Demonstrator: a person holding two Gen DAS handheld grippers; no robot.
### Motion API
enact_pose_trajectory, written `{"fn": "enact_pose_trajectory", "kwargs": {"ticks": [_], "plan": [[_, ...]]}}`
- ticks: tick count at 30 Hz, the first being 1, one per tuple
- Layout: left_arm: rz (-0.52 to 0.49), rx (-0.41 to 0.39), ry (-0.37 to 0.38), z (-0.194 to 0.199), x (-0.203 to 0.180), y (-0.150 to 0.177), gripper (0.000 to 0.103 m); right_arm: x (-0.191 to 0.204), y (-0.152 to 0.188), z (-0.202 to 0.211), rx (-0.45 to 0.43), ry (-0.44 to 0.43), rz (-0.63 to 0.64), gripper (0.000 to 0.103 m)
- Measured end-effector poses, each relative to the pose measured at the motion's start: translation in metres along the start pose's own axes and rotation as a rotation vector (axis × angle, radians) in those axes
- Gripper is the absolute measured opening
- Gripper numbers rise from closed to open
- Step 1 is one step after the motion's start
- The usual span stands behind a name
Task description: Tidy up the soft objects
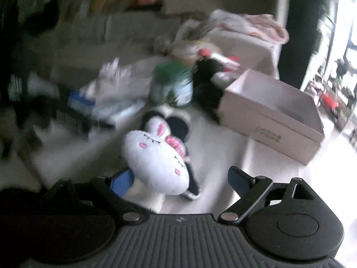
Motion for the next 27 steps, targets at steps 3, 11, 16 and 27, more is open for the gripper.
{"fn": "enact_pose_trajectory", "kwargs": {"ticks": [3, 11, 16, 27], "plan": [[-0.049, 0.01, 0.002, -0.007, -0.014, 0.001, 0.1, -0.02, -0.008, 0.003, -0.062, 0.013, -0.113, 0.094], [0.101, 0.02, -0.057, -0.016, 0.025, 0.005, 0.1, -0.013, -0.011, 0.005, -0.09, -0.142, -0.212, 0.096], [0.012, -0.005, -0.031, -0.022, 0.013, 0.005, 0.099, 0.017, -0.019, -0.026, -0.039, -0.074, -0.095, 0.099], [0.032, -0.024, -0.011, -0.001, 0.013, 0.012, 0.083, 0.039, 0.011, -0.092, 0.148, -0.011, -0.055, 0.095]]}}
Point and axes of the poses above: each gripper's, at about its wrist camera, not at the fingertips, and z roughly against the way its jaws point, x to its left, y to its underside, the point moved 5 cm from there along -z, roughly the way its jaws point, and after that the axes turned 15 degrees about -x, right-handed, at the moved point
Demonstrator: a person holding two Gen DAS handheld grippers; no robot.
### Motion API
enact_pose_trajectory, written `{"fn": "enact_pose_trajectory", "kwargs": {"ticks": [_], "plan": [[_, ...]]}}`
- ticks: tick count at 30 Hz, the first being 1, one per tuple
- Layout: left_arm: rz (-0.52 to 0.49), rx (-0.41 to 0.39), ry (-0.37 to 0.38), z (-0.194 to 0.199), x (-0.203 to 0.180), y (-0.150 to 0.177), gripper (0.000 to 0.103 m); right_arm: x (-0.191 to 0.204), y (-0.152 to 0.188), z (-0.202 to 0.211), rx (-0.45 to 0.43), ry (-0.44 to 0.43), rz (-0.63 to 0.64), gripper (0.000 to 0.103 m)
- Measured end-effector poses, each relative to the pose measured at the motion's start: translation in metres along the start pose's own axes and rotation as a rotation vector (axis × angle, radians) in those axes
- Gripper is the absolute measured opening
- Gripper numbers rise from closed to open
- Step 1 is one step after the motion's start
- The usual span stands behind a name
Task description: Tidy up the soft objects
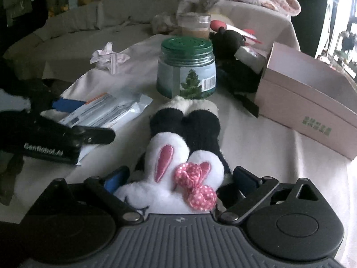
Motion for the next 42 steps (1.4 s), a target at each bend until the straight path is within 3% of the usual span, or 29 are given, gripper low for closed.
{"fn": "enact_pose_trajectory", "kwargs": {"ticks": [4, 10, 14, 15, 21, 29, 35, 39, 42], "plan": [[-0.006, 0.025, -0.013, 0.006, -0.006, 0.001, 0.084, 0.001, 0.002, 0.015, 0.008, -0.013, 0.022, 0.078], [-0.002, 0.033, -0.037, -0.002, -0.009, -0.001, 0.089, -0.005, 0.002, 0.032, 0.009, -0.021, -0.014, 0.068], [-0.001, 0.03, -0.046, -0.002, -0.01, 0.0, 0.087, -0.008, 0.002, 0.043, -0.004, -0.018, -0.026, 0.066], [-0.001, 0.025, -0.048, -0.001, -0.011, 0.0, 0.083, -0.008, 0.002, 0.046, -0.01, -0.017, -0.026, 0.066], [0.018, -0.046, -0.041, 0.012, -0.01, 0.008, 0.081, -0.014, -0.005, 0.069, -0.056, -0.005, -0.042, 0.065], [0.031, -0.095, 0.022, 0.042, -0.022, 0.004, 0.081, -0.034, -0.023, 0.107, -0.153, 0.043, -0.041, 0.065], [0.018, -0.201, 0.042, 0.056, -0.019, -0.052, 0.081, -0.059, -0.056, 0.127, -0.242, 0.09, -0.012, 0.065], [-0.014, -0.277, 0.047, 0.045, -0.017, -0.12, 0.081, -0.096, -0.107, 0.138, -0.329, 0.157, 0.018, 0.065], [0.018, -0.306, 0.107, 0.019, -0.03, -0.174, 0.081, -0.133, -0.147, 0.133, -0.362, 0.204, 0.008, 0.065]]}}
Point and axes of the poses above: each gripper's, at about its wrist camera, not at the fingertips, and z roughly against the way its jaws point, x to its left, y to its underside, the point moved 5 cm from there along -z, roughly the way its jaws point, and after that the axes turned 15 degrees about -x, right-handed, at the moved point
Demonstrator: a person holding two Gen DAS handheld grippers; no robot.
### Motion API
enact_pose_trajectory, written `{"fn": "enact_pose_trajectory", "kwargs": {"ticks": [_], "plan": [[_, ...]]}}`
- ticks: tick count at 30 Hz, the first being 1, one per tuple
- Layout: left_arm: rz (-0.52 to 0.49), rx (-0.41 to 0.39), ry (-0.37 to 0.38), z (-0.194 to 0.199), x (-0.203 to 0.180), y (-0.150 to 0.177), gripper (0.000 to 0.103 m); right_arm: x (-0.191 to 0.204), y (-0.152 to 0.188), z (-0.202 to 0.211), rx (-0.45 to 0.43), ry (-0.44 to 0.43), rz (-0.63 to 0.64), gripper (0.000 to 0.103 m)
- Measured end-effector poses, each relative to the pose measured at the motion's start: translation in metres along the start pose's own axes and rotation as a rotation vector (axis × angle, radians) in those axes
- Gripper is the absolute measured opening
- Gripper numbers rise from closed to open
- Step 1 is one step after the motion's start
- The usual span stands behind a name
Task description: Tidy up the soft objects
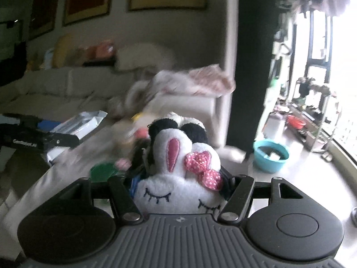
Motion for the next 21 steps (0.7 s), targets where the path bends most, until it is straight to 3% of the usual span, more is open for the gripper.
{"fn": "enact_pose_trajectory", "kwargs": {"ticks": [5, 8, 11, 14, 18, 21], "plan": [[0.17, 0.059, 0.183, -0.104, -0.042, -0.036, 0.082, -0.054, -0.03, -0.058, 0.003, 0.109, 0.0, 0.065], [0.285, 0.177, 0.264, -0.169, -0.068, -0.024, 0.082, -0.077, -0.031, -0.092, 0.02, 0.144, -0.002, 0.065], [0.272, 0.322, 0.252, -0.222, -0.085, 0.007, 0.078, -0.09, -0.018, -0.126, 0.069, 0.163, -0.031, 0.065], [0.266, 0.325, 0.244, -0.236, -0.076, 0.019, 0.078, -0.094, 0.006, -0.152, 0.123, 0.148, -0.077, 0.065], [0.329, 0.318, 0.326, -0.223, -0.056, 0.019, 0.076, -0.088, 0.043, -0.187, 0.221, 0.128, -0.121, 0.071], [0.3, 0.249, 0.313, -0.201, -0.036, 0.005, 0.076, -0.077, 0.062, -0.198, 0.282, 0.08, -0.127, 0.076]]}}
Point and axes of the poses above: each gripper's, at about its wrist camera, not at the fingertips, and z roughly against the way its jaws point, x to its left, y to its underside, the point moved 5 cm from there along -z, roughly the way its jaws point, and after that the axes turned 15 degrees about -x, right-handed, at the moved point
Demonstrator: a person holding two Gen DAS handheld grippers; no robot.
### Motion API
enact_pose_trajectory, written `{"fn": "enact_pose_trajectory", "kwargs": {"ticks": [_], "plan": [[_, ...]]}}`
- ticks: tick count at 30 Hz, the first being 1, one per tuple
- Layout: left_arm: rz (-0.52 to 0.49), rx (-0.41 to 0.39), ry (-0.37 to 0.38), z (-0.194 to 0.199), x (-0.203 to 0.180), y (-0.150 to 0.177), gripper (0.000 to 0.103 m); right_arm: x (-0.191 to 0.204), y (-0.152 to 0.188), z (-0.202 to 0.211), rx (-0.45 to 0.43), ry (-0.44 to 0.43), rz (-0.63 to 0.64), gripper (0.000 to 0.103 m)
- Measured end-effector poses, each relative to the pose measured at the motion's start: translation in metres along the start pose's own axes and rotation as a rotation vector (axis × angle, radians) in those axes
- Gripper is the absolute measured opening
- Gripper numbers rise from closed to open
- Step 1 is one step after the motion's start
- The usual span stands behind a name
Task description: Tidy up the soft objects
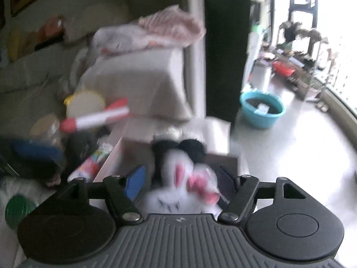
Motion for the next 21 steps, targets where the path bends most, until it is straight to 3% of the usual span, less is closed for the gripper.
{"fn": "enact_pose_trajectory", "kwargs": {"ticks": [3, 8, 10, 12, 14, 17, 21], "plan": [[-0.07, -0.071, -0.077, 0.039, 0.025, -0.005, 0.076, 0.009, 0.004, 0.007, -0.024, -0.009, 0.043, 0.086], [-0.192, -0.2, -0.369, 0.115, 0.095, -0.007, 0.076, 0.03, -0.007, 0.026, -0.069, -0.015, 0.1, 0.086], [-0.177, -0.233, -0.502, 0.148, 0.129, -0.004, 0.076, 0.045, -0.01, 0.034, -0.085, -0.03, 0.138, 0.086], [-0.096, -0.255, -0.588, 0.18, 0.162, 0.002, 0.076, 0.064, -0.01, 0.044, -0.109, -0.053, 0.176, 0.086], [0.005, -0.254, -0.618, 0.202, 0.191, 0.013, 0.076, 0.083, -0.011, 0.051, -0.124, -0.084, 0.196, 0.086], [0.074, -0.217, -0.623, 0.21, 0.218, 0.035, 0.076, 0.115, -0.01, 0.055, -0.1, -0.163, 0.192, 0.086], [0.149, -0.269, -0.635, 0.228, 0.235, 0.057, 0.076, 0.176, -0.009, 0.055, -0.044, -0.322, 0.193, 0.086]]}}
Point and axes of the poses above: each gripper's, at about its wrist camera, not at the fingertips, and z roughly against the way its jaws point, x to its left, y to its underside, the point moved 5 cm from there along -z, roughly the way its jaws point, and after that the axes turned 15 degrees about -x, right-handed, at the moved point
